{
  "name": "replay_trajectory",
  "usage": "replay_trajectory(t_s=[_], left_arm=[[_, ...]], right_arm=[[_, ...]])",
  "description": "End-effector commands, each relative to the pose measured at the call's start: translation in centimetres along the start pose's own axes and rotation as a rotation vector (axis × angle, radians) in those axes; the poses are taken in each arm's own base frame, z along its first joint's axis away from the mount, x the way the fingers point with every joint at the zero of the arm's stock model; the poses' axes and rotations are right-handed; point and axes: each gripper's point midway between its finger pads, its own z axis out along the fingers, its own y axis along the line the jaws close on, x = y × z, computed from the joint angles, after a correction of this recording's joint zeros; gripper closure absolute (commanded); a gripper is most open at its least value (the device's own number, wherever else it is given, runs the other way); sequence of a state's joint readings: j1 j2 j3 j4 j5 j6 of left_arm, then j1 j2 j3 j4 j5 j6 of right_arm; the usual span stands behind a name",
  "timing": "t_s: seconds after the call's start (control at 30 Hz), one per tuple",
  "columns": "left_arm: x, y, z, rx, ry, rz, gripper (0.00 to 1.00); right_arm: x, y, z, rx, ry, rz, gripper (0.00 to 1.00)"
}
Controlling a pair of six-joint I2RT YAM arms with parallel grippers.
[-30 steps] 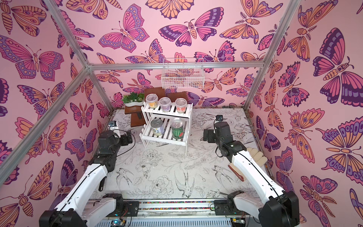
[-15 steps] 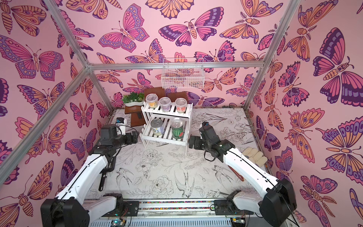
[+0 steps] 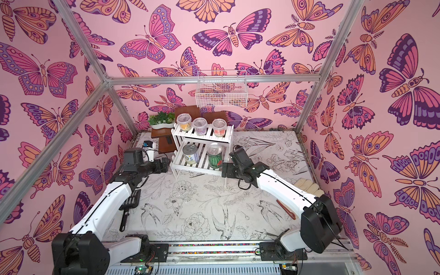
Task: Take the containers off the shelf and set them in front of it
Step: Adjust the shelf at the center of the board.
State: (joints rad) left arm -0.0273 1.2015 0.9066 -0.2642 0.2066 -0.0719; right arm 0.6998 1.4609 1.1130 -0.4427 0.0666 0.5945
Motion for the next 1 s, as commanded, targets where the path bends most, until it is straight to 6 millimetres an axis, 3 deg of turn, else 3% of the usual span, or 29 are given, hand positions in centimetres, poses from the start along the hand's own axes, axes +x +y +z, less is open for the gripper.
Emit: replay_trajectory(t_s=[0.0, 0.37, 0.57, 0.77, 0.97], left_arm=[[-0.6, -0.6, 0.1, 0.021, 0.007, -0.006, 0.05], [-0.3, -2.3, 0.8, 0.044, 0.055, 0.034, 0.05], [1.3, -3.1, 2.8, 0.045, 0.141, 0.048, 0.06], [2.1, -4.2, 3.9, 0.086, 0.191, 0.047, 0.13], [2.4, -4.8, 3.8, 0.099, 0.195, 0.037, 0.21]], right_arm=[[-0.6, 0.0, 0.1, 0.046, -0.014, -0.024, 0.10], [-0.9, -2.2, -0.1, 0.154, -0.055, -0.027, 0.21], [-1.1, -2.9, -0.4, 0.192, -0.064, -0.037, 0.23], [-1.4, -3.4, -0.8, 0.218, -0.087, -0.044, 0.25], [-1.7, -4.5, -1.4, 0.248, -0.101, -0.051, 0.26]])
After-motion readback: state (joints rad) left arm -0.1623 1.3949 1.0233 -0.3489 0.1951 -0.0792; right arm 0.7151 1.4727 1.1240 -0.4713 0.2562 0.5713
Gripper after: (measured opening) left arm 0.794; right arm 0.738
